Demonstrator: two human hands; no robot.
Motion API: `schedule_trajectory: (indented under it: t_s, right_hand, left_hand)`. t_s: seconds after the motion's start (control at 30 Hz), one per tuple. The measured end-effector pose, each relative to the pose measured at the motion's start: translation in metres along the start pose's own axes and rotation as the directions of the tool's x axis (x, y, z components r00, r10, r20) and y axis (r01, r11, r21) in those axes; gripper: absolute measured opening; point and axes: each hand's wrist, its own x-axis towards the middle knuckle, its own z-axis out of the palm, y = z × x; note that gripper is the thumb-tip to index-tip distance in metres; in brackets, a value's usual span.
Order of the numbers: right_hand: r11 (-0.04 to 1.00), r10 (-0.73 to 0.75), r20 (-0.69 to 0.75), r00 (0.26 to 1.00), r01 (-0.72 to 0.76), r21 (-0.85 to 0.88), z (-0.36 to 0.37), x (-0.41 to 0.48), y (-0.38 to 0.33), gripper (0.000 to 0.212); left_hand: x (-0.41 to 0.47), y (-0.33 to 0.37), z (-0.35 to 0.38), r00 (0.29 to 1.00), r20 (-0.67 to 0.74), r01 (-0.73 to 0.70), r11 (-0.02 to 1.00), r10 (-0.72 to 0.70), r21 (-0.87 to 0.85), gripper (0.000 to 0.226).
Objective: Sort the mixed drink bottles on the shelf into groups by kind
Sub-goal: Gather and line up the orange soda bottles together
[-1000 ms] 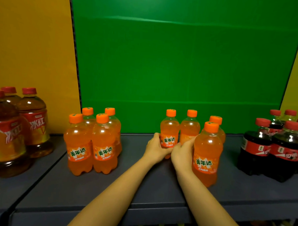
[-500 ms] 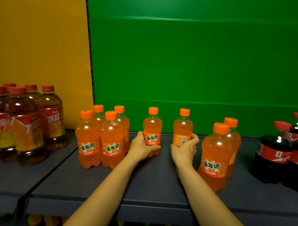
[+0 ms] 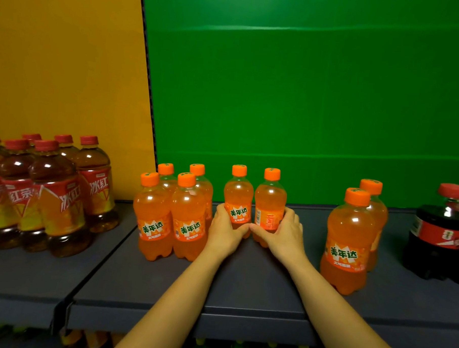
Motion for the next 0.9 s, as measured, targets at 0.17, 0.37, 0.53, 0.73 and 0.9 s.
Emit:
schedule_trajectory:
  t_s: [0.17,0.37,0.53,0.73,0.9]
  right_hand:
    - [0.977,0.053,0.126,0.991,-0.077,0.197,-0.004,0.000,-0.002,0.065]
    - [0.999,-0.014,0.050,0.999,0.016,-0.045,-0.004,-0.001,0.005,0.076]
    - [0.993,-0.015,0.119,0.993,0.001,0.116,-0.006,-0.001,0.005,0.070]
    - [0.998,-0.046,0.012,0.999,0.047,-0.042,-0.002,0.001,0.010,0.076]
    - [0.997,-0.062,0.009,0.998,0.063,-0.045,0.000,0.002,0.010,0.074]
  left_hand:
    - [-0.001,-0.002,0.002,1.000,-0.014,-0.011,0.999,0.012,0.050,0.058]
    - [-0.002,0.001,0.002,0.999,-0.027,-0.036,0.992,0.039,0.122,0.060]
    - [-0.004,0.003,0.002,0.999,-0.036,-0.027,0.994,0.031,0.105,0.064]
    - [-0.008,0.004,0.002,0.996,-0.063,-0.044,0.984,0.056,0.174,0.063]
    - [-0.012,0.007,0.004,0.993,-0.097,-0.040,0.976,0.062,0.212,0.066]
